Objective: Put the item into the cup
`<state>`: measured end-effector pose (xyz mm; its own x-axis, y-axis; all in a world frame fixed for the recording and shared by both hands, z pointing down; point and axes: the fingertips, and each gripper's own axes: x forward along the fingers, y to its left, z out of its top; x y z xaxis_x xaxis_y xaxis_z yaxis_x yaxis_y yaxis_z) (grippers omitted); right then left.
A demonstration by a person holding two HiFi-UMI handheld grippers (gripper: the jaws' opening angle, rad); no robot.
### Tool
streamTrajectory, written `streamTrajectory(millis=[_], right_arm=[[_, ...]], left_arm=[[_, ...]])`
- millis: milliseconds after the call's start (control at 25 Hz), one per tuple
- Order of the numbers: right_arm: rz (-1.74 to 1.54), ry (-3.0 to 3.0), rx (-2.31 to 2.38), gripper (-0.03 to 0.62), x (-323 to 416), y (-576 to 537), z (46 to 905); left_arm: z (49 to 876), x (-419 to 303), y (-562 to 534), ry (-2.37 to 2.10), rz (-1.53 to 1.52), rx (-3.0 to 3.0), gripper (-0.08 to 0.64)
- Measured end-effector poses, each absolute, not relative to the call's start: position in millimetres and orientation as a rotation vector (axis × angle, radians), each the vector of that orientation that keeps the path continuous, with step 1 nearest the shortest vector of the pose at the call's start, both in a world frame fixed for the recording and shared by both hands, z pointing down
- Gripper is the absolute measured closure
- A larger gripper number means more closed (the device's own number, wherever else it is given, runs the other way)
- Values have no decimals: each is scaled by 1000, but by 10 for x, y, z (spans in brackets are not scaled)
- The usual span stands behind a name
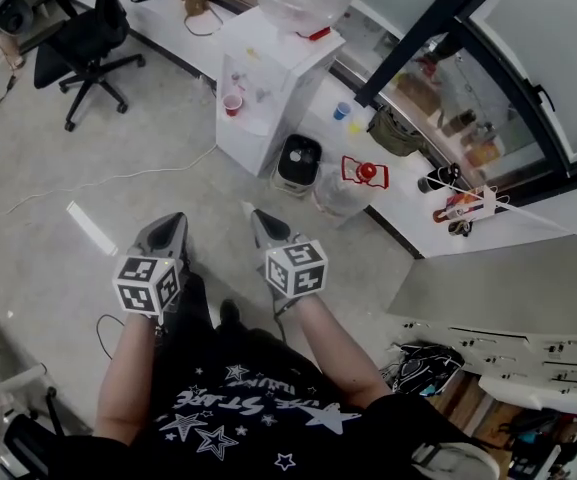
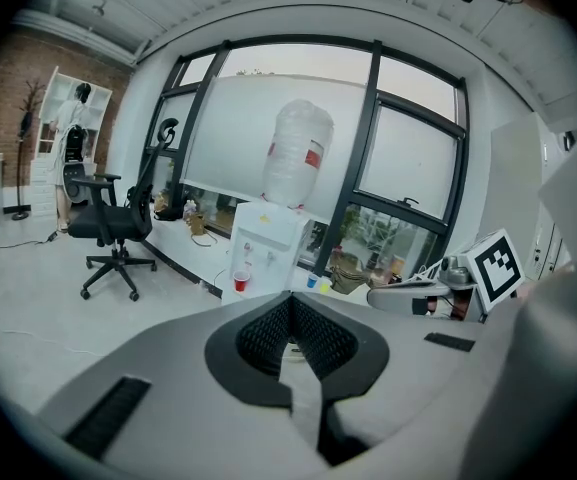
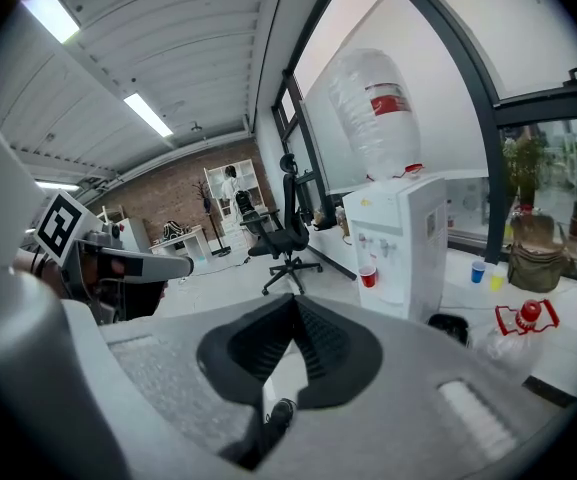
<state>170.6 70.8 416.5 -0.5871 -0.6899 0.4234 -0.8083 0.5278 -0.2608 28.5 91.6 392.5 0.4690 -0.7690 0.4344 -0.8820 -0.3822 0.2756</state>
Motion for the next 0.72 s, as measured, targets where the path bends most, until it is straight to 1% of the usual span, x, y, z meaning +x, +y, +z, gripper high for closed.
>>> streamTrajectory(millis=[360, 720], right_arm=[[659, -2463, 1264, 592, 1512, 337, 4284], [702, -2397, 1310, 592, 1177, -361, 4535]], left_arm=[[4031, 98, 467, -1339, 311, 2241, 554], [4285, -244, -293, -1269, 325, 2242, 554]])
